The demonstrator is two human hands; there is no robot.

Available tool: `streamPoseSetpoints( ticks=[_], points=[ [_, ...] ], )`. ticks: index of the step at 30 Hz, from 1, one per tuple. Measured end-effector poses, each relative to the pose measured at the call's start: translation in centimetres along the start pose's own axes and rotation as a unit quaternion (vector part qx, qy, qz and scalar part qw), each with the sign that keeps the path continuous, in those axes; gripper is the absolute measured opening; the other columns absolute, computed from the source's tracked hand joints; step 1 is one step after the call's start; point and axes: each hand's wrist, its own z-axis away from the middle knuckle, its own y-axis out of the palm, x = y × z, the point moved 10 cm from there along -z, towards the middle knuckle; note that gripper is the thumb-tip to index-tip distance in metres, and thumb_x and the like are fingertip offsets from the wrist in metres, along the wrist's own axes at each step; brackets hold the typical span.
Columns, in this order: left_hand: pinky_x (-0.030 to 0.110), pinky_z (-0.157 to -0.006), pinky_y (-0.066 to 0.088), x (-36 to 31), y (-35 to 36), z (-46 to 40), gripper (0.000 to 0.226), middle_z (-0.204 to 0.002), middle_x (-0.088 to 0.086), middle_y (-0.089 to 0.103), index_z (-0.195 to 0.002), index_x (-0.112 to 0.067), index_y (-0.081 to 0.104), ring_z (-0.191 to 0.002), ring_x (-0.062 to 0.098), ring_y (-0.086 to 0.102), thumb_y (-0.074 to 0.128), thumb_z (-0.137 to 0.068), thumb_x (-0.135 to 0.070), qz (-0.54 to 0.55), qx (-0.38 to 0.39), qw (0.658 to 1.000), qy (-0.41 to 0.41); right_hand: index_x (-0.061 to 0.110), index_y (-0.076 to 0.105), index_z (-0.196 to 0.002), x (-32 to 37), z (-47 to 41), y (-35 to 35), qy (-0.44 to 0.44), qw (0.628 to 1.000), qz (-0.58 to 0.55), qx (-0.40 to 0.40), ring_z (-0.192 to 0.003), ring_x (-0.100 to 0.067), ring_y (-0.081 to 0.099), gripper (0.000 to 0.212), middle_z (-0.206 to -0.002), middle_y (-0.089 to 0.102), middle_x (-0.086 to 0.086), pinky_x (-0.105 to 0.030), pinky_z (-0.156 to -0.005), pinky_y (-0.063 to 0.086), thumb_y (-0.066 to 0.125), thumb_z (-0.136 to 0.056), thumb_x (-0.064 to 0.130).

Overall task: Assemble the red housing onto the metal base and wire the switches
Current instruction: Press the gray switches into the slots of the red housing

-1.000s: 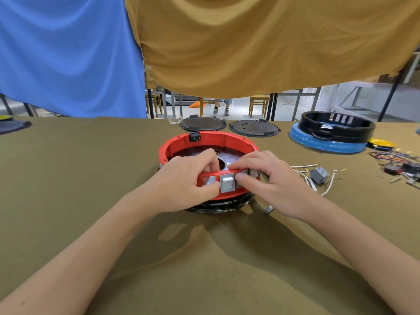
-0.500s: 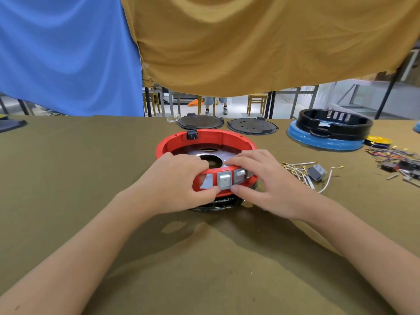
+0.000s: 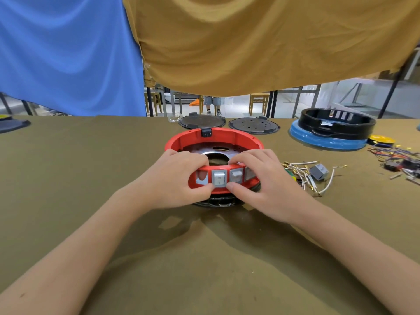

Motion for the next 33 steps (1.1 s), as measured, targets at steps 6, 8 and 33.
streamPoseSetpoints(
  ticks=[6,8,33],
  points=[
    [0.030,-0.064,0.029,-0.5,0.3,-0.2,0.027,-0.063,-0.007,0.043,-0.067,-0.026,0.034,-0.062,0.012,0.043,0.046,-0.081,-0.046,0.003,0.002,1.000,0.010,0.024,0.059,-0.116,0.9,0.0,-0.3,-0.009,0.998,0.049,-0.040,-0.112,-0.009,0.039,0.036,-0.115,0.058,0.010,-0.027,-0.093,0.041,0.063,-0.086,0.042],
    [0.030,-0.063,0.028,-0.5,0.2,-0.2,0.027,-0.063,-0.008,0.044,-0.068,-0.027,0.034,-0.062,0.011,0.043,0.049,-0.082,-0.044,0.013,0.004,1.000,0.011,0.024,0.059,-0.116,0.9,-0.1,-0.3,-0.008,0.998,0.045,-0.035,-0.113,-0.008,0.039,0.036,-0.115,0.058,0.011,-0.026,-0.093,0.041,0.063,-0.086,0.042],
    [0.026,-0.059,0.026,-0.9,-0.3,-0.1,0.036,-0.057,-0.010,0.044,-0.063,-0.029,0.038,-0.057,0.009,0.043,0.049,-0.086,-0.053,0.048,-0.013,0.999,-0.008,0.034,0.061,-0.128,-1.6,-0.4,-0.5,0.014,0.995,-0.085,0.042,-0.123,0.000,0.039,0.036,-0.127,0.056,0.017,-0.013,-0.094,0.035,0.065,-0.092,0.034]
  ],
)
